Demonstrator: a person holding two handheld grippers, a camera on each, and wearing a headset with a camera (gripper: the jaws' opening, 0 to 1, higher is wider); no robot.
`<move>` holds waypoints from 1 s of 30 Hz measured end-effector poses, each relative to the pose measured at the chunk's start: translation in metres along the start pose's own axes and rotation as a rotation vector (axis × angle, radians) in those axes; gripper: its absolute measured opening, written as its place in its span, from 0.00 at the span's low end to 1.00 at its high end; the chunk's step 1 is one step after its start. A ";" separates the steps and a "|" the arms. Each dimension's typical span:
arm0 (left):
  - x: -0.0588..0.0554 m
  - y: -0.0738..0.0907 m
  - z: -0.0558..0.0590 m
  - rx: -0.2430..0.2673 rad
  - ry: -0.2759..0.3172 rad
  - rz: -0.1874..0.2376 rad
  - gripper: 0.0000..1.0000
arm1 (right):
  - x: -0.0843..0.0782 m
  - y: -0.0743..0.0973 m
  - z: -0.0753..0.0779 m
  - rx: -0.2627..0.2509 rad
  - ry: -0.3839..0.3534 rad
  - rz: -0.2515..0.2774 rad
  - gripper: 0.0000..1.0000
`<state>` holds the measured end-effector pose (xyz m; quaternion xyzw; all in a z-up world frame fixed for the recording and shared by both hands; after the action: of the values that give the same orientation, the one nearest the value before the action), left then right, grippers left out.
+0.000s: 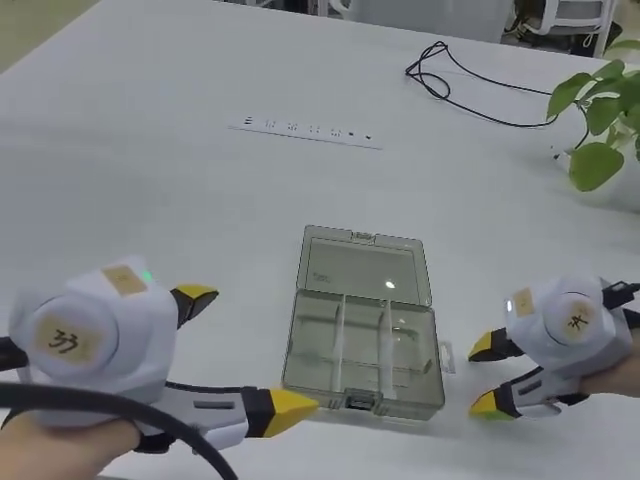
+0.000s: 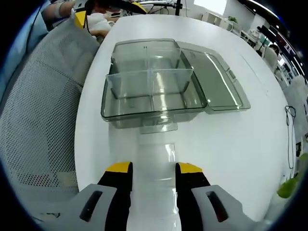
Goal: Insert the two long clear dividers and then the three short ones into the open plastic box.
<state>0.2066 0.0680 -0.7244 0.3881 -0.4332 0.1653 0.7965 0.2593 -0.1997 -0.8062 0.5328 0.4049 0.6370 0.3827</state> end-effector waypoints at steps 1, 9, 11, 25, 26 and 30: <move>0.000 0.000 0.000 -0.001 0.001 0.000 0.94 | 0.000 0.000 0.000 -0.001 0.003 0.002 0.36; 0.001 -0.003 0.003 -0.011 0.005 0.004 0.94 | 0.001 0.000 -0.001 0.001 0.007 -0.002 0.34; 0.001 -0.003 0.003 -0.012 0.005 0.006 0.94 | 0.001 0.000 -0.001 -0.002 0.008 -0.006 0.34; 0.000 -0.005 0.003 -0.018 0.021 0.016 0.94 | 0.002 0.001 -0.002 -0.023 0.010 -0.032 0.33; 0.000 -0.005 0.004 -0.018 0.021 0.016 0.94 | 0.002 0.001 -0.002 -0.024 0.010 -0.035 0.33; 0.000 -0.005 0.003 -0.017 0.025 0.019 0.94 | 0.000 0.003 0.000 -0.040 0.003 -0.038 0.33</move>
<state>0.2073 0.0625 -0.7258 0.3752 -0.4283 0.1741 0.8034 0.2596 -0.2008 -0.8032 0.5163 0.4029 0.6382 0.4048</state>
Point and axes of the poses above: the centre of the closed fingertips' face, and the gripper's own axes: y roughly backward along the fingers, z roughly to its right, x roughly out of its top, the point moved 5 cm from there along y, roughly backward along the fingers, and after that the axes turned 13 degrees about y, right-handed, at the moved point
